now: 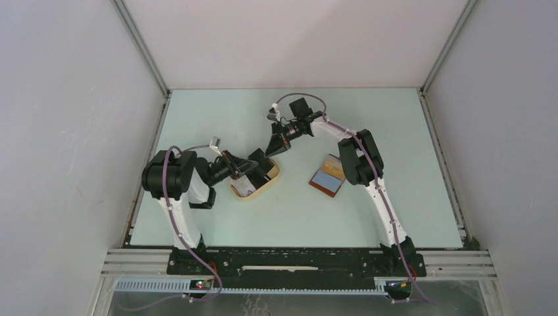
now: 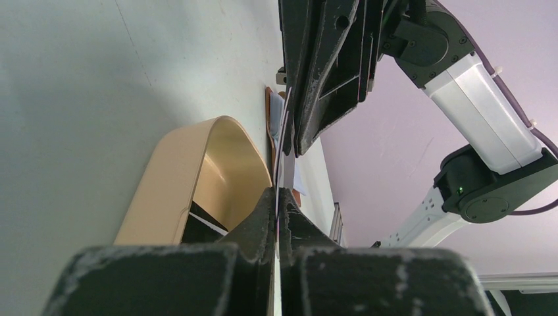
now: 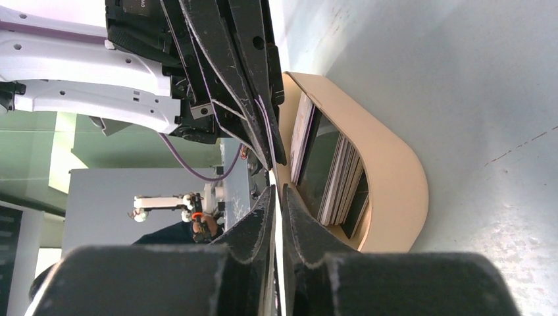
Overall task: Put the credit cards into the card holder
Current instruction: Pick up the credit card from the storage box, then place the credit card in the storage box.
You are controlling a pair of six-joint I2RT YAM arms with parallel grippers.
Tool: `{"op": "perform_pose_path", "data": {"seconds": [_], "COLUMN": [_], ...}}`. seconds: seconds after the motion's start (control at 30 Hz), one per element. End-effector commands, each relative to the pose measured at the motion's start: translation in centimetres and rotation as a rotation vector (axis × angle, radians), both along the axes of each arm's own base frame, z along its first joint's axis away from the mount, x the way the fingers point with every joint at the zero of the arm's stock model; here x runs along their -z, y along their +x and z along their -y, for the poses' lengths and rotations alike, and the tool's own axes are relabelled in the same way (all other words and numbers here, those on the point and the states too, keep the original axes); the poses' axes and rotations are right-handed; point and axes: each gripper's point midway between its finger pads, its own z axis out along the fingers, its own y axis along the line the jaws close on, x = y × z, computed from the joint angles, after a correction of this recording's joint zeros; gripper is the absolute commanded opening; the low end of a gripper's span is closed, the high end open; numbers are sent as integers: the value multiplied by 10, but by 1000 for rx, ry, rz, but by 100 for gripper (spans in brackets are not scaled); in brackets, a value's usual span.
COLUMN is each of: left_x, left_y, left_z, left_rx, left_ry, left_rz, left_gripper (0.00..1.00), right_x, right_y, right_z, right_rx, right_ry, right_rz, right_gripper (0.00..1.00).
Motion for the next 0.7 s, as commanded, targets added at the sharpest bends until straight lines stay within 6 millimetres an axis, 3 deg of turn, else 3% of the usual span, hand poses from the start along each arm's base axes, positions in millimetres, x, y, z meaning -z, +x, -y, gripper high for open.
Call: {"op": "perform_pose_path", "data": {"seconds": [0.0, 0.13, 0.27, 0.67], "left_x": [3, 3, 3, 1], "left_y": [1, 0, -2, -6], "left_z": [-2, -3, -4, -5], "left_rx": [9, 7, 7, 9], "left_ry": [11, 11, 11, 9], "left_rz": [16, 15, 13, 10], "left_gripper": [0, 0, 0, 3], "right_x": [-28, -27, -26, -22], "right_y": [1, 2, 4, 9], "right_z": [-3, -2, 0, 4], "right_rx": [-34, -30, -23, -10], "right_ry": [69, 66, 64, 60], "right_rz": [5, -3, -8, 1], "right_gripper": [13, 11, 2, 1]}}
